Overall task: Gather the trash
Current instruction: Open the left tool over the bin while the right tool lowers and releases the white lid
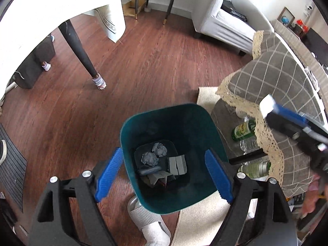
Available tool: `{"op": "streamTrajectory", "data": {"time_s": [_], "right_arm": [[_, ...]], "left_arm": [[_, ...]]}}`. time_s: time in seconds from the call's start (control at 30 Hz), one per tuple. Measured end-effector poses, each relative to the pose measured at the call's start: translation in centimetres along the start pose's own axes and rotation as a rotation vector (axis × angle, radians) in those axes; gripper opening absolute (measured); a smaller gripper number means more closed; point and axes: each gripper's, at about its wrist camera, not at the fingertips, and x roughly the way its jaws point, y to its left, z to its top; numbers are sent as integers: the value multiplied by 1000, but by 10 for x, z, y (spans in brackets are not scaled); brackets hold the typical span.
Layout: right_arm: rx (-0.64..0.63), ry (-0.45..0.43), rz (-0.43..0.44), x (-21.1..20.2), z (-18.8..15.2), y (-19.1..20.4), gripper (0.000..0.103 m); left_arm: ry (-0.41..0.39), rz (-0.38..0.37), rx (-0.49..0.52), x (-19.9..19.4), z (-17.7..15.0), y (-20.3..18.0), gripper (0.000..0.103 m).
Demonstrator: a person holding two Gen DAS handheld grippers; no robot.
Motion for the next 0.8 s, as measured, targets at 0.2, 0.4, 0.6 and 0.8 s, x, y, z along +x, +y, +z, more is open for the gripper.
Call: {"op": "streamTrajectory", "data": {"time_s": [0.2,0.4,0.6,0.8], "right_arm": [[-3,64,-3,24,-9,2,40],[0,120,-14,43,-18,1,40],[-9,186,-20,62,-32,-1,40],[-29,237,-31,77,-41,2,40]], "left_arm": [[-45,19,12,-10,2,0,85],[-101,2,-1,-27,8,2,82],[-170,-2,10,-47,11,0,75],[-207,-50,32,-60,14,-7,58]]}}
